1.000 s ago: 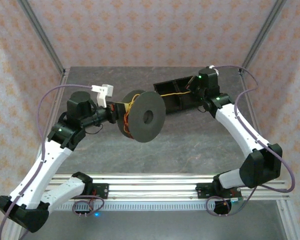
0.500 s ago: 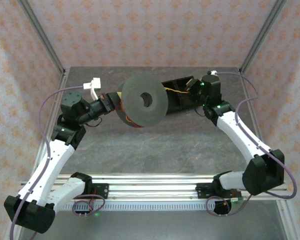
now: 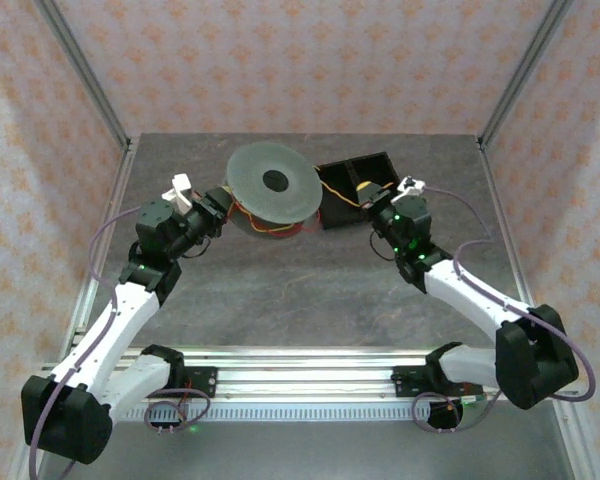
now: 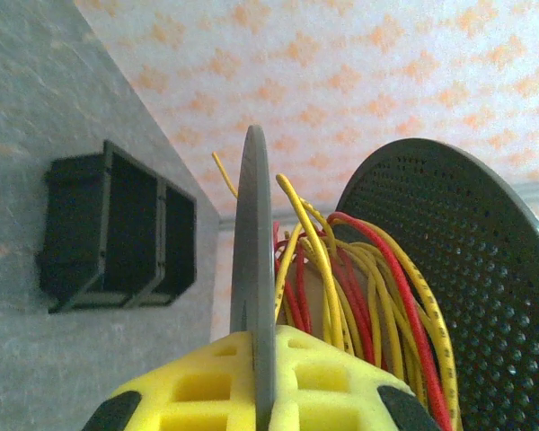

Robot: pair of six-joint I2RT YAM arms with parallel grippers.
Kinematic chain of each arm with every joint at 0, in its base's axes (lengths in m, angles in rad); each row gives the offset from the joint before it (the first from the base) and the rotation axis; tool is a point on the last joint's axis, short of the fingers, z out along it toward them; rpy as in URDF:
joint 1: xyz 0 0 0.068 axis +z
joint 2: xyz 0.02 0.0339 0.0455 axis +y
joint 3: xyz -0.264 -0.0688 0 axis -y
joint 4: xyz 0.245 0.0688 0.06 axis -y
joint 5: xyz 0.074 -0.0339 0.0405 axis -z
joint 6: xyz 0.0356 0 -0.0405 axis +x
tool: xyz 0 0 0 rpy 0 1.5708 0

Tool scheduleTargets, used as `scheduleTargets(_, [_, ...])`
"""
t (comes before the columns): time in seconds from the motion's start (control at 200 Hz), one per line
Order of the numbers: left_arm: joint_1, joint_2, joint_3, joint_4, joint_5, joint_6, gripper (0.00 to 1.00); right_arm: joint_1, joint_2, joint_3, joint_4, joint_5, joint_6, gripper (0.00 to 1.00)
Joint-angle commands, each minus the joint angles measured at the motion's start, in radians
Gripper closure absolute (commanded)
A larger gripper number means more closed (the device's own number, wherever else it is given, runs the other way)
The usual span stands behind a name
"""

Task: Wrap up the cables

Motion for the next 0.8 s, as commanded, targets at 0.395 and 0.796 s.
scheduleTargets(0.395, [0.036,-0.045,0.104,-0.049,-0.402,0.017,1.00,0.480,0.084,0.033,0.206,0.353,-0.516,1.00])
scheduleTargets(0.796, [-0.106,0.066,0.355,-0.488,-0.561,0.367,1.00,0.587,0.152,0.228,-0.007,0.193,-0.867,1.00])
